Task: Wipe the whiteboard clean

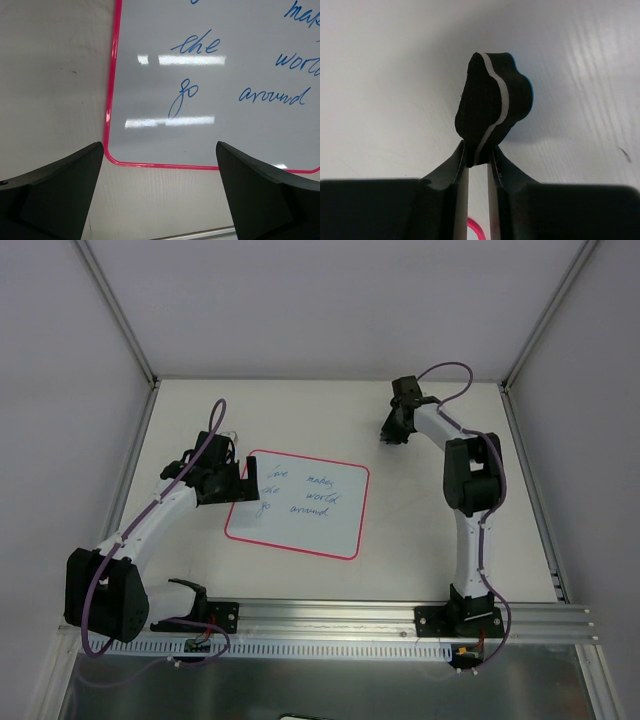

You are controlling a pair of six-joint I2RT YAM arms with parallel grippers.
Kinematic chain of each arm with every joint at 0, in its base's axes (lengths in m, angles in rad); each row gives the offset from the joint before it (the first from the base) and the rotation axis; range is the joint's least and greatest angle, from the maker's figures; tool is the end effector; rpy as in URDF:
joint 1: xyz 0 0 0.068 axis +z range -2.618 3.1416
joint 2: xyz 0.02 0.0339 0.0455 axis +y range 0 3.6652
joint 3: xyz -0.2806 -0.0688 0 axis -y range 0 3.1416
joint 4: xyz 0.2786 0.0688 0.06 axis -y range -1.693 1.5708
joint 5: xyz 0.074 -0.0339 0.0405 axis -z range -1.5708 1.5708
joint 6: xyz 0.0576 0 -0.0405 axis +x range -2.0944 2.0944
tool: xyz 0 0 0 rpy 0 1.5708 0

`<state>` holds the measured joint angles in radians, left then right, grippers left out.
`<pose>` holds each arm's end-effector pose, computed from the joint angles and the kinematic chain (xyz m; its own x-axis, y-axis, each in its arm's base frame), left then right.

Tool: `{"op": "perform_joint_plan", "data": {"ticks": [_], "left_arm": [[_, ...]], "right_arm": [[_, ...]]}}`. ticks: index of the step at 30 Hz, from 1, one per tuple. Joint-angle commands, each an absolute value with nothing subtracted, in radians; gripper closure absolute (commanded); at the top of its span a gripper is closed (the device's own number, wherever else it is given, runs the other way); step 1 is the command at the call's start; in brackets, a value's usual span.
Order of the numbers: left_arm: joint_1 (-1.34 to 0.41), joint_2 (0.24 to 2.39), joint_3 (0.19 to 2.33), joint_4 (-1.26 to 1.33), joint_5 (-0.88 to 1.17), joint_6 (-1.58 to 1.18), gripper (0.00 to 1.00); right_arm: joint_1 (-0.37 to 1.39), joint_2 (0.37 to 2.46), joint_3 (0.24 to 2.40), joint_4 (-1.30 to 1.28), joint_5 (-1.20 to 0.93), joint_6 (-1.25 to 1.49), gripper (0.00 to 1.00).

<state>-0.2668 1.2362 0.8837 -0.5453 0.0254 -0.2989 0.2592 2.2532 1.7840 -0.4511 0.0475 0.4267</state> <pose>0.2813 -0.0784 0.2358 -0.8030 -0.0857 -0.5898 0.0444 0.9783 -0.2025 0.5345 0.1389 0.1541 -0.7947 0.2170 -0.5669 0.1106 0.9701 0.2162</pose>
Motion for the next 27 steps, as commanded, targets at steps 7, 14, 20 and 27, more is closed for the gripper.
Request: {"op": "perform_joint_plan", "data": {"ticks": [7, 14, 20, 27], "left_arm": [[-0.259, 1.227, 0.91, -0.557, 0.034, -0.291, 0.02], [-0.261, 1.236, 0.911, -0.557, 0.054, -0.284, 0.02], [-0.259, 1.236, 0.914, -0.557, 0.074, -0.284, 0.02], [-0.259, 1.226, 0.91, -0.557, 0.074, -0.282, 0.02]], "right_arm": [[0.236, 1.961, 1.582, -0.688, 0.295, 0.19, 0.91], [0.279, 1.915, 1.503, -0.906, 0.492, 0.057, 0.86], [0.325, 1.954, 1.471, -0.991, 0.626, 0.008, 0.82], [0.396, 2.017, 1.466, -1.008, 0.647, 0.009, 0.8]]}}
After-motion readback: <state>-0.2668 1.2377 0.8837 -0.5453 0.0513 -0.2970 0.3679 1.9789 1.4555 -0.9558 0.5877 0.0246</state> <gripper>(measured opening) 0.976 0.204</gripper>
